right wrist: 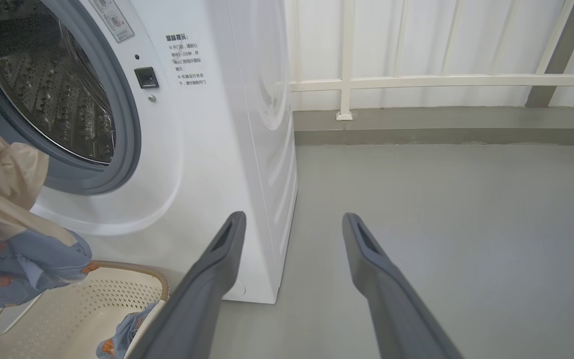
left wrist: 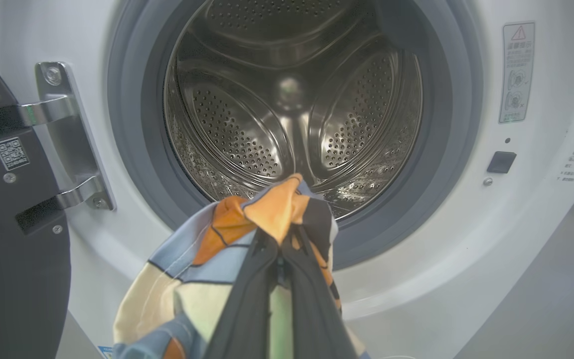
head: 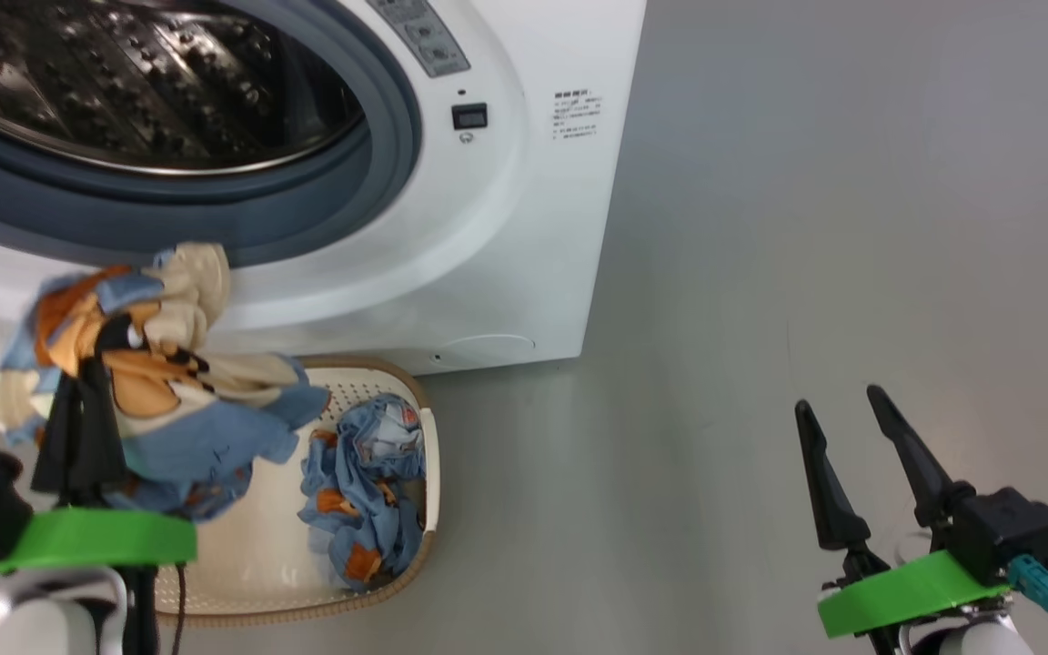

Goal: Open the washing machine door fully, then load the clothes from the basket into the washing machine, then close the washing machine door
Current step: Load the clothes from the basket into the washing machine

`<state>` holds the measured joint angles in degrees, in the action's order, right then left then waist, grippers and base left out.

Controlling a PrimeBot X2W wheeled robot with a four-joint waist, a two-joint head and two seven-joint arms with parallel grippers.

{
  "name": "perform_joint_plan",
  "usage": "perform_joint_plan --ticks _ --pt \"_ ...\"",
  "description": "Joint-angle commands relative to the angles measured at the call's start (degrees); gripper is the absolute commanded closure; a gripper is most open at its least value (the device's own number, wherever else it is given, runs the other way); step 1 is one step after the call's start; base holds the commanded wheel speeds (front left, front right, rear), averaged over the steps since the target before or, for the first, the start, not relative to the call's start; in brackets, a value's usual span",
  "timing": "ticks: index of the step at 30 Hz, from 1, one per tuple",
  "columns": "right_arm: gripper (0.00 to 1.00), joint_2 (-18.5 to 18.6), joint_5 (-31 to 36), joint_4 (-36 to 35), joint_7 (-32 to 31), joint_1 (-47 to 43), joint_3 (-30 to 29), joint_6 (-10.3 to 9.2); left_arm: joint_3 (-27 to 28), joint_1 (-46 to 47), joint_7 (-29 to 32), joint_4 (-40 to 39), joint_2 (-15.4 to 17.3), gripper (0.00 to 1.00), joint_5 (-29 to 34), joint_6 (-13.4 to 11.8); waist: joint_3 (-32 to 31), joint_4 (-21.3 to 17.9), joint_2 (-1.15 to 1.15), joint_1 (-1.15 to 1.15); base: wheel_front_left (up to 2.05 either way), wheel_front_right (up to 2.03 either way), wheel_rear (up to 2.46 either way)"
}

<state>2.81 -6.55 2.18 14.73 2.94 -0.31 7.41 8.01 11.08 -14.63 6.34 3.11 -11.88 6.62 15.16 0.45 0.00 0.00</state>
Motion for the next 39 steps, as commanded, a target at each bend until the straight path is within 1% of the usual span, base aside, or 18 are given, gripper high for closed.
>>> perform_joint_plan --ticks 1,6,13,15,22,25,34,39 --pt "0.00 0.07 0.81 -1.83 0.27 2.32 1.95 0.08 1.73 3.54 -0.37 -0.38 2.28 1.00 0.28 0.27 1.99 -0.50 0.00 0.00 0.00 0.00 0.00" --pt "0.00 0.07 0.84 -1.99 0.27 3.19 2.88 0.08 1.92 7.62 -0.37 1.96 3.79 1.00 0.50 0.47 3.00 -1.42 0.00 0.00 0.00 0.00 0.00" --pt "0.00 0.07 0.96 -2.03 0.27 4.35 3.98 0.08 0.62 15.47 -0.37 7.01 7.85 1.00 0.72 0.72 5.92 -3.34 0.00 0.00 0.00 0.00 0.00" --pt "0.00 0.07 0.81 -2.16 0.27 4.91 4.27 0.08 0.07 19.26 -0.37 9.53 9.71 1.00 0.20 0.78 7.45 -4.35 0.00 0.00 0.00 0.00 0.00" --pt "0.00 0.07 0.11 -2.42 0.27 6.23 5.08 0.08 -1.92 28.87 -0.26 15.52 13.68 1.00 -0.21 0.83 11.14 -6.94 0.00 0.00 0.00 0.00 0.00" --pt "0.00 0.07 -0.37 -2.62 0.27 6.72 5.41 0.08 -2.66 32.87 0.11 17.98 14.57 1.00 -0.78 0.84 12.80 -8.03 0.00 0.00 0.00 0.00 0.00" --pt "0.00 0.07 -2.36 -3.10 0.27 7.86 6.34 0.08 -5.38 43.46 1.24 24.87 18.30 1.00 0.05 0.85 17.95 -11.66 0.00 0.00 0.00 0.00 0.00" --pt "0.00 0.07 -3.16 -3.53 0.27 7.92 6.23 0.08 -6.27 48.37 2.62 28.83 19.54 1.00 -0.82 0.86 21.22 -12.59 0.00 0.00 0.00 0.00 0.00"
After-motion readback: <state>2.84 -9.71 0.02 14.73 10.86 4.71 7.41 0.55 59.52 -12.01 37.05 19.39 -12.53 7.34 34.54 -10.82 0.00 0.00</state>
